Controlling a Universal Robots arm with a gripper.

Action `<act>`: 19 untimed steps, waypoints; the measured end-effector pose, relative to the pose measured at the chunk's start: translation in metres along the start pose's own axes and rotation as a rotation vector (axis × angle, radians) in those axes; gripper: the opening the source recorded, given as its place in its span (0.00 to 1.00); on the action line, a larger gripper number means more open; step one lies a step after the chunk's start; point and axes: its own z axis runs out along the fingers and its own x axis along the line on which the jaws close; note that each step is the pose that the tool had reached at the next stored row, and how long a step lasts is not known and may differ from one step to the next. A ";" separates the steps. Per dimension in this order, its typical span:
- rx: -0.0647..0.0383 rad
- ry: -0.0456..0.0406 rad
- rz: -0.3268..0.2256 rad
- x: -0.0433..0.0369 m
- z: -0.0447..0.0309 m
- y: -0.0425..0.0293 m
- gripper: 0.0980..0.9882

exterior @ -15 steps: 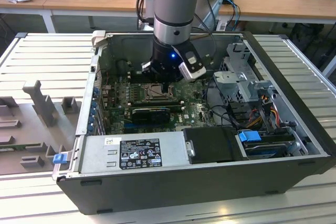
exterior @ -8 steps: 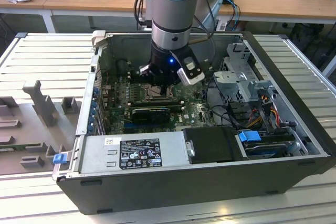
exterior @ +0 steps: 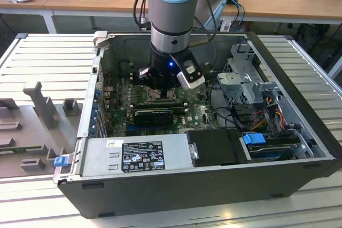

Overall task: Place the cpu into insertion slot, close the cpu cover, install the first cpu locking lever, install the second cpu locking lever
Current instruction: 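Install the second cpu locking lever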

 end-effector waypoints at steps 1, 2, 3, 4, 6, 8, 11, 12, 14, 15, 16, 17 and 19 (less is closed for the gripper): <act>-0.002 -0.0001 0.000 0.0002 0.0005 -0.0002 0.01; -0.003 -0.0003 0.000 0.0004 0.0009 -0.0002 0.01; -0.005 -0.0004 0.000 0.0010 0.0012 -0.0003 0.01; -0.007 -0.0005 0.000 0.0028 0.0014 -0.0003 0.01; -0.017 -0.0009 0.000 0.0095 0.0019 0.0000 0.01; -0.029 -0.0016 0.000 0.0131 0.0027 0.0001 0.01; -0.032 -0.0017 0.000 0.0147 0.0045 -0.0001 0.01; -0.032 -0.0017 0.000 0.0149 0.0051 -0.0002 0.01; -0.032 -0.0018 0.000 0.0163 0.0055 -0.0002 0.01; -0.032 -0.0018 0.000 0.0170 0.0057 -0.0001 0.01; -0.032 -0.0017 -0.001 0.0174 0.0059 -0.0002 0.01; -0.033 -0.0017 -0.001 0.0175 0.0060 -0.0002 0.01; -0.034 -0.0019 0.000 0.0180 0.0063 -0.0001 0.01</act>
